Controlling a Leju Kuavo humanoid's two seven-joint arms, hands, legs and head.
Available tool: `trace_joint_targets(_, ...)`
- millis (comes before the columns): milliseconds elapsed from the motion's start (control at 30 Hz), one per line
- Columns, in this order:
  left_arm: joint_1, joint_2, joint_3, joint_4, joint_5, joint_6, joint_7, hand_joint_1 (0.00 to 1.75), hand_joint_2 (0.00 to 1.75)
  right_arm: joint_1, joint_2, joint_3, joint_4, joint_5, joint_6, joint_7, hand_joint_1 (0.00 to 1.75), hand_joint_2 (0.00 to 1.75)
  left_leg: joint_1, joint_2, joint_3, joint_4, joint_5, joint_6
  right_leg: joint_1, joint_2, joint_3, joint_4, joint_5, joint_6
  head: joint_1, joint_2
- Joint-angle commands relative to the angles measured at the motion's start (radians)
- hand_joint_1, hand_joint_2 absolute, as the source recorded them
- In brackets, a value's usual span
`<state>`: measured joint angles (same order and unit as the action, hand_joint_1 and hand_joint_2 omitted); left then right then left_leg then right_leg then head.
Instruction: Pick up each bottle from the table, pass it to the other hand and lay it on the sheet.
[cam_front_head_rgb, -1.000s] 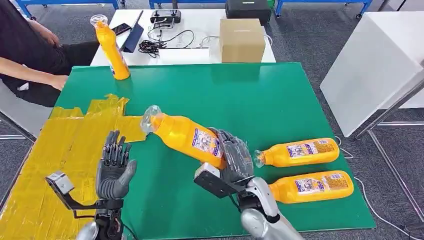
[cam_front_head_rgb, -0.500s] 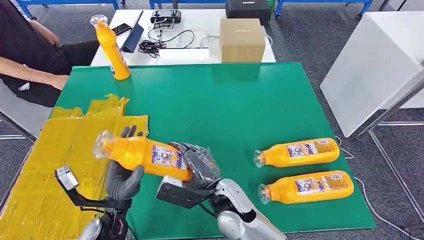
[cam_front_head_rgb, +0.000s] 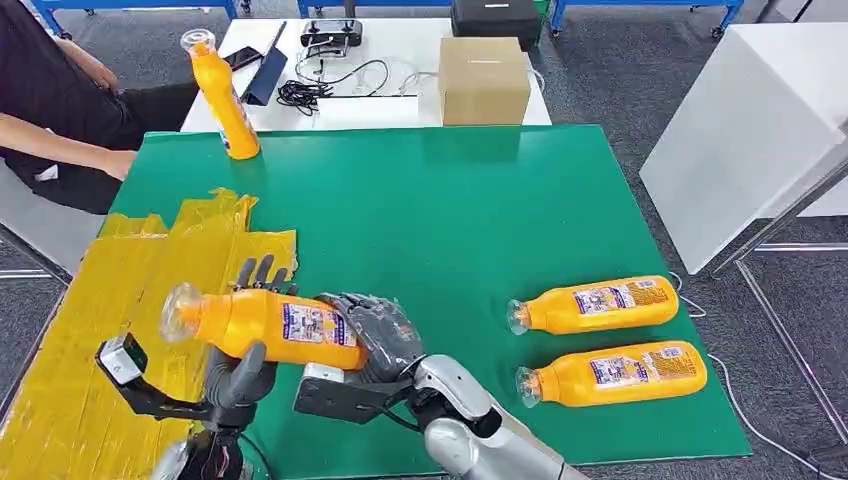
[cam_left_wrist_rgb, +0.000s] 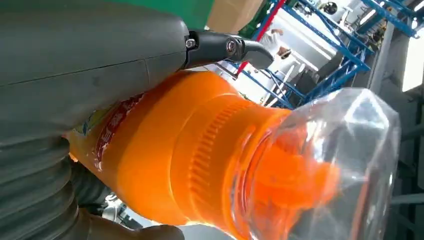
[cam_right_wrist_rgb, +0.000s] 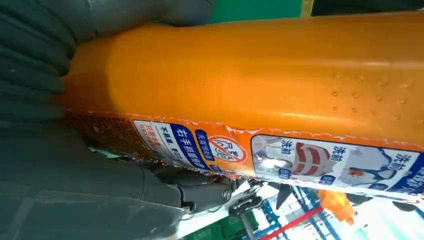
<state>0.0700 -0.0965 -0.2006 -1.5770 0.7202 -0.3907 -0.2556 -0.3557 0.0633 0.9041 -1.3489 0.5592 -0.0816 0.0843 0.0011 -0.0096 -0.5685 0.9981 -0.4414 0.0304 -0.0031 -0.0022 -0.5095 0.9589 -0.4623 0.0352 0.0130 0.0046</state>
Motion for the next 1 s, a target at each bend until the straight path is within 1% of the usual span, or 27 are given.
trace_joint_targets(33, -0.034, 0.014, -0.004, 0.066, -0.011, -0.024, 0.006, 0.00, 1.75, -0.079, -0.016, 0.106, 0.071, -0.028, 0.063, -0.016, 1.75, 1.75, 0.001, 0.001, 0.002, -0.001, 0.000, -0.001, 0.001, 0.000, 0.002, -0.001, 0.000, 0.000, 0.000, 0.000)
trace_joint_targets(100, -0.035, 0.012, 0.001, 0.064, -0.024, -0.016, -0.002, 0.02, 1.75, -0.079, -0.018, 0.112, 0.068, -0.030, 0.065, -0.016, 1.75, 1.75, 0.001, 0.001, 0.002, -0.001, 0.000, -0.001, 0.001, 0.000, 0.002, -0.001, 0.000, 0.000, 0.000, 0.000)
trace_joint_targets(167, -0.033, 0.008, 0.007, 0.060, -0.045, -0.001, -0.014, 1.75, 1.75, -0.080, -0.020, 0.116, 0.066, -0.035, 0.068, -0.013, 1.75, 1.75, 0.001, 0.000, 0.002, -0.001, 0.000, -0.001, 0.001, 0.000, 0.002, -0.002, 0.000, 0.000, 0.000, 0.000)
trace_joint_targets(1000, -0.034, -0.003, 0.016, 0.060, -0.070, 0.005, -0.035, 1.75, 1.75, -0.077, -0.026, 0.112, 0.070, -0.041, 0.072, -0.005, 1.75, 1.75, 0.001, 0.000, 0.002, -0.001, 0.000, -0.001, 0.001, -0.001, 0.003, -0.002, 0.000, 0.000, 0.000, 0.000)
